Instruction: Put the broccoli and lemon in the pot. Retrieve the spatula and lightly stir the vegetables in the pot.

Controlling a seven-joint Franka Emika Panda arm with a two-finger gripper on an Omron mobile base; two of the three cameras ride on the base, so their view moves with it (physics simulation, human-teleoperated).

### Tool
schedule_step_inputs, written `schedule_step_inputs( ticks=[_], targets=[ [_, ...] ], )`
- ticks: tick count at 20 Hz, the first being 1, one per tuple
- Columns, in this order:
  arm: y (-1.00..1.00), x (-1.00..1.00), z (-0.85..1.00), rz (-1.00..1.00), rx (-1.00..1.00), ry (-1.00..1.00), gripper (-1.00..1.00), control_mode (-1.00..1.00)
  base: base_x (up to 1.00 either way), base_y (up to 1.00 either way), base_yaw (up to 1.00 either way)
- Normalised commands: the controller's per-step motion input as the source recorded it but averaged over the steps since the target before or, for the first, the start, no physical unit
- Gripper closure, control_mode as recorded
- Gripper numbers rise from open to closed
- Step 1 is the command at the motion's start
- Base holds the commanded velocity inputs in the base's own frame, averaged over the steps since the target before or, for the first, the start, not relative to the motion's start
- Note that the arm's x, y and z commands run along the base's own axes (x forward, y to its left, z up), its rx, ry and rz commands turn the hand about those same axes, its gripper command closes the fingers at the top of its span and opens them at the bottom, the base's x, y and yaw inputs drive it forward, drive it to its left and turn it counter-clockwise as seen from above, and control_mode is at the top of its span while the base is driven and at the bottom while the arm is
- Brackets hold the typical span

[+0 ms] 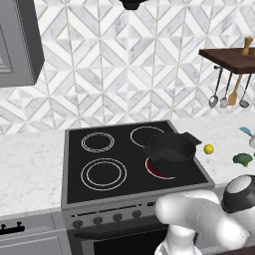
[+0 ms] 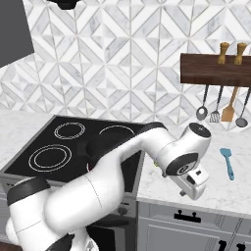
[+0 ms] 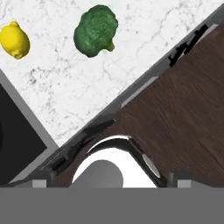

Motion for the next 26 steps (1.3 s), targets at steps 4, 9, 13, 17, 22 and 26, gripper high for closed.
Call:
schedule_step_inputs(
  ticks=[4,9,13,17,22,26],
  targets=[
    [-0.51,0.44,-0.51,-0.05,0.13,-0.06,-1.0,-1.0,0.0,0.0,0.0],
    [-0.38,0.66,-0.2,-0.01,0.19,-0.02,-1.0,-1.0,0.0,0.0,0.0],
    [-0.4,0.6,-0.01,0.0,0.24,0.01,-1.0,-1.0,0.0,0.0,0.0],
    [-0.26,0.47,-0.26,-0.04,0.1,0.0,-1.0,-1.0,0.0,0.0,0.0],
    [-0.07,0.36,-0.52,-0.17,0.0,-0.02,-1.0,-1.0,0.0,0.0,0.0],
    [0.09,0.25,-0.52,-0.3,0.0,-0.08,-1.0,-1.0,0.0,0.0,0.0]
  ],
)
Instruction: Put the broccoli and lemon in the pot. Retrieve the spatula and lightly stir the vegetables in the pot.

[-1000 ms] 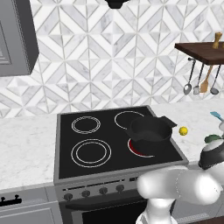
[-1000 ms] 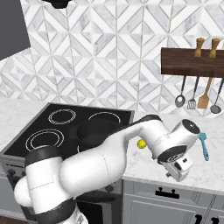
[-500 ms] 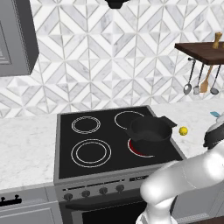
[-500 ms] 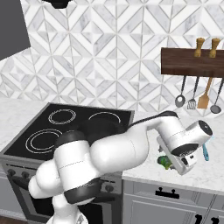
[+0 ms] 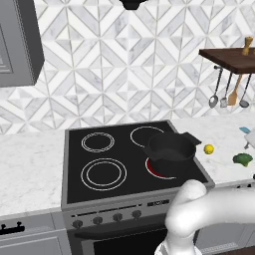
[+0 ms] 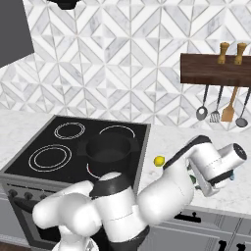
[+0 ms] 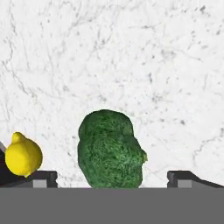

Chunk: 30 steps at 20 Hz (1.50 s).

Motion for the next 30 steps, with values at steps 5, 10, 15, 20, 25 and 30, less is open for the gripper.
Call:
schedule_step_inputs(
  ticks=[5,10,15,20,25,30],
  targets=[
    [0.18,0.0,-0.39,-0.35,0.0,-0.07,-1.0,-1.0,0.0,0.0,0.0],
    [0.63,-0.24,-0.14,-0.23,0.0,0.0,-1.0,-1.0,0.0,0.0,0.0],
    [0.59,0.0,-0.1,-0.13,0.0,0.0,-1.0,-1.0,0.0,0.0,0.0],
    [-0.11,0.18,-0.47,-0.04,0.01,-0.01,1.0,-1.0,0.0,0.0,0.0],
    [-1.0,0.0,-0.41,0.0,0.22,-0.07,1.0,-1.0,0.0,0.0,0.0],
    [-0.57,0.0,-0.05,0.0,0.07,-0.19,1.0,-1.0,0.0,0.0,0.0]
  ],
)
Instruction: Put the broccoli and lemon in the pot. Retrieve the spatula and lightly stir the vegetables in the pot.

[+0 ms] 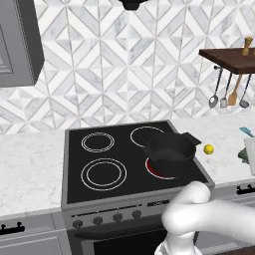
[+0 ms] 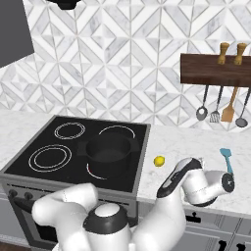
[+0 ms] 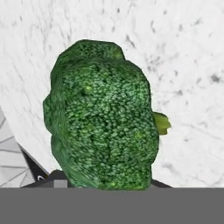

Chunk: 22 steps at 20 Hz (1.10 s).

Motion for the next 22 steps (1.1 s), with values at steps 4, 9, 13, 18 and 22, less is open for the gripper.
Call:
schedule_step_inputs(
  ticks=[4,9,13,18,22],
  targets=[
    [0.47,-0.57,0.12,-0.03,-0.05,-0.28,1.0,-1.0,0.0,0.0,0.0],
    [1.0,-0.91,0.6,-0.01,-0.22,-0.33,1.0,-1.0,0.0,0.0,0.0],
    [1.0,-0.43,0.98,0.0,-0.23,-0.13,1.0,-1.0,0.0,0.0,0.0],
    [1.0,-0.33,1.0,0.0,-0.17,0.0,1.0,-1.0,0.0,0.0,0.0],
    [0.95,-0.32,1.0,0.03,-0.14,0.05,1.0,-1.0,0.0,0.0,0.0]
  ],
)
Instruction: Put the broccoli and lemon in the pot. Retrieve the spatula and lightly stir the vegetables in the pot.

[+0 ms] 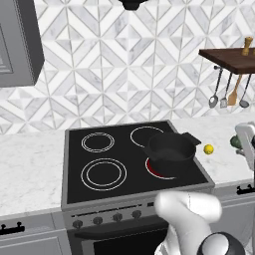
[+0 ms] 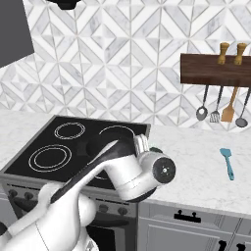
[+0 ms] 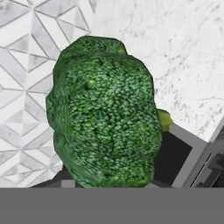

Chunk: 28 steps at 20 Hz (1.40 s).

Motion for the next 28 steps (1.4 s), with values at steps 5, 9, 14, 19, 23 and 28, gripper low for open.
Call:
schedule_step_inputs(
  ticks=[5,9,14,19,23,28],
  targets=[
    [0.89,-0.11,0.97,0.11,-0.1,0.12,1.0,-1.0,0.0,0.0,0.0],
    [0.62,0.0,0.86,0.16,-0.09,0.2,1.0,-1.0,0.0,0.0,0.0],
    [0.34,0.25,0.32,0.17,-0.05,0.31,1.0,-1.0,0.0,0.0,0.0],
    [0.42,0.34,-0.07,0.09,-0.09,0.22,1.0,-1.0,0.0,0.0,0.0],
    [0.25,0.39,-0.41,0.01,-0.07,0.11,1.0,-1.0,0.0,0.0,0.0],
    [0.07,0.22,-0.56,0.01,-0.02,0.12,1.0,-1.0,0.0,0.0,0.0]
  ],
)
